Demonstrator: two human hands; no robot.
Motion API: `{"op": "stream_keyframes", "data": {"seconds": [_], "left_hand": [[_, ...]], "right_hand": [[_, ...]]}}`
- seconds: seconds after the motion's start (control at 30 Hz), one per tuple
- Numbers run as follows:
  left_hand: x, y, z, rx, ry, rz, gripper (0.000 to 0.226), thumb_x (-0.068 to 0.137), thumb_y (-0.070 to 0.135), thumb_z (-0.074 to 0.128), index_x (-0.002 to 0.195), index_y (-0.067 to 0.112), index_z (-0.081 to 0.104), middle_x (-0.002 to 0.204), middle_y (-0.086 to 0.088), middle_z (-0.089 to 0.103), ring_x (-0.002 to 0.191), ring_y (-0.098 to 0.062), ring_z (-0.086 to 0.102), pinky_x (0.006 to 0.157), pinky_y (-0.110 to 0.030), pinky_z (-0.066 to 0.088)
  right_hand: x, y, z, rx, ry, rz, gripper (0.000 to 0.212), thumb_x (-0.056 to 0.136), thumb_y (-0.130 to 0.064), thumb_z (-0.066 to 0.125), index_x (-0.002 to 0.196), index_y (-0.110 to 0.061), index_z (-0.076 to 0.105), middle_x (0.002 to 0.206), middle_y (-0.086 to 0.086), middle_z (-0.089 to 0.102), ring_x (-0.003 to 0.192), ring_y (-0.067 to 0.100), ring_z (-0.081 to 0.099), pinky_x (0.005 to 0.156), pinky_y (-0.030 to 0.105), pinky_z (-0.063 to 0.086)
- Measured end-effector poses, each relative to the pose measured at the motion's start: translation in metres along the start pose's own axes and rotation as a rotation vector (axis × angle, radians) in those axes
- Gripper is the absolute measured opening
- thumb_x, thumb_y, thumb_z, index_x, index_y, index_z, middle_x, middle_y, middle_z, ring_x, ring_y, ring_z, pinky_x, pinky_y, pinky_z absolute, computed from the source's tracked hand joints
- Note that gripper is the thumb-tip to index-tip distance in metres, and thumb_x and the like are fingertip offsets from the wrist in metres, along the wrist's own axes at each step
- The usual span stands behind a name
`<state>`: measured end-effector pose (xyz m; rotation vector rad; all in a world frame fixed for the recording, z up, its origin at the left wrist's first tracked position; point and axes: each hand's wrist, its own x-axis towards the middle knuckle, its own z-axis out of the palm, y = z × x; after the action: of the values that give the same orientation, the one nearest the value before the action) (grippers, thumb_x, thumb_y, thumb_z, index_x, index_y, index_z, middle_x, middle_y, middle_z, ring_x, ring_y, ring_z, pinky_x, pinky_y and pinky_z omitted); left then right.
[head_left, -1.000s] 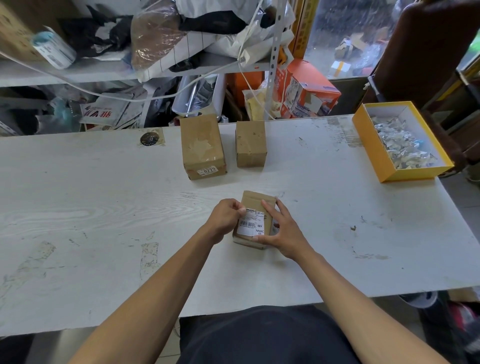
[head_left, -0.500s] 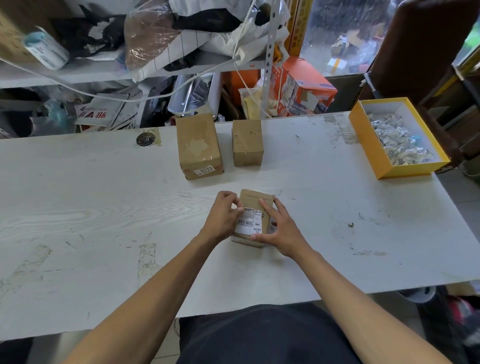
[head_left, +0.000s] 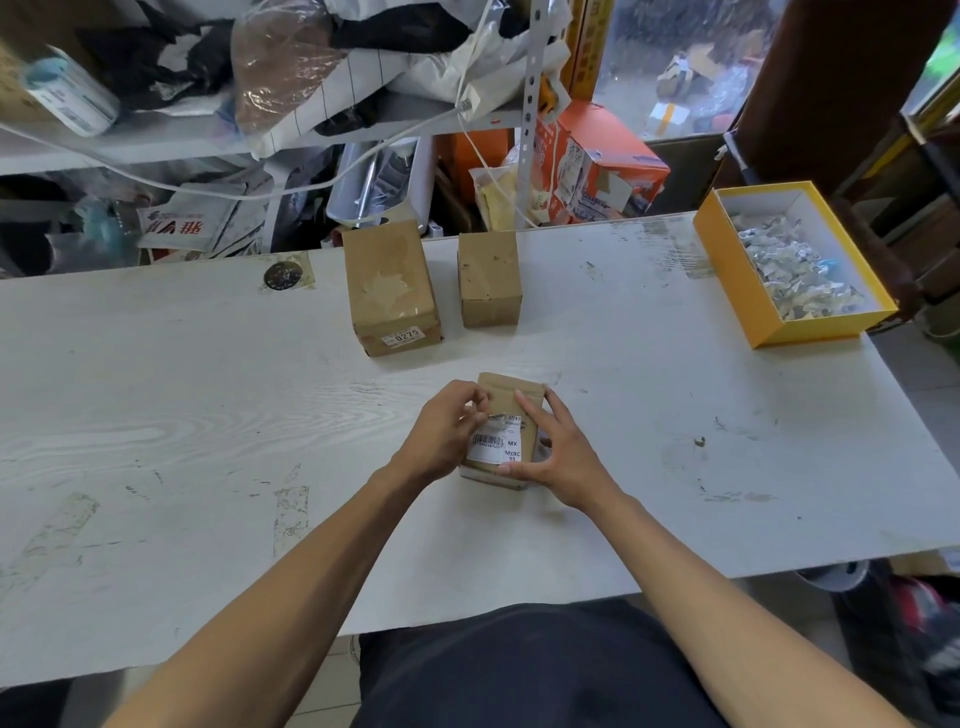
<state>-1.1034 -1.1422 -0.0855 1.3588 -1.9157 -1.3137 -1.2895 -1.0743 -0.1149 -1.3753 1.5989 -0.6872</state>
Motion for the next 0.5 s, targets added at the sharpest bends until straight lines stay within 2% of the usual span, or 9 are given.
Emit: {"op": "stream_keyframes", "data": {"seconds": [0.1, 0.2, 0.37, 0.5], "left_hand": [[0.0013, 0.0025, -0.0034, 0.046, -0.032, 0.019, 0.034, 0.091, -0.003, 0.053, 0.079, 0.028, 0.051, 0.115, -0.008, 0.060, 0.112, -0.020, 0.056, 0.093, -0.028, 0.047], [0.0018, 0.0023, -0.0045, 0.034, -0.043, -0.006, 0.033, 0.091, -0.002, 0.054, 0.078, 0.027, 0.052, 0.117, -0.008, 0.060, 0.112, -0.021, 0.056, 0.094, -0.033, 0.048], [0.0019, -0.0013, -0.0025, -0.098, -0.044, -0.087, 0.028, 0.094, -0.001, 0.053, 0.079, 0.022, 0.053, 0.124, -0.002, 0.058, 0.114, -0.019, 0.060, 0.077, -0.023, 0.047], [0.0024, -0.0040, -0.0016, -0.158, -0.031, -0.138, 0.027, 0.094, 0.001, 0.055, 0.078, 0.022, 0.054, 0.125, 0.002, 0.060, 0.115, -0.022, 0.061, 0.085, -0.036, 0.053]], "right_hand": [[0.0003, 0.0006, -0.0006, -0.013, -0.005, -0.007, 0.099, 0.068, -0.037, 0.087, 0.149, -0.040, 0.031, 0.163, -0.009, 0.005, 0.144, 0.011, 0.025, 0.116, 0.040, 0.034], [0.0003, 0.0006, -0.0009, -0.017, -0.005, -0.012, 0.099, 0.068, -0.037, 0.087, 0.149, -0.040, 0.031, 0.163, -0.009, 0.005, 0.144, 0.009, 0.024, 0.116, 0.039, 0.033], [0.0001, 0.0013, -0.0014, -0.009, -0.013, -0.009, 0.100, 0.068, -0.038, 0.087, 0.149, -0.040, 0.030, 0.163, -0.009, 0.003, 0.143, 0.006, 0.023, 0.116, 0.039, 0.033], [0.0018, 0.0045, -0.0008, -0.021, -0.016, -0.016, 0.100, 0.067, -0.041, 0.087, 0.149, -0.042, 0.029, 0.163, -0.011, 0.003, 0.145, 0.012, 0.024, 0.115, 0.042, 0.034]]}}
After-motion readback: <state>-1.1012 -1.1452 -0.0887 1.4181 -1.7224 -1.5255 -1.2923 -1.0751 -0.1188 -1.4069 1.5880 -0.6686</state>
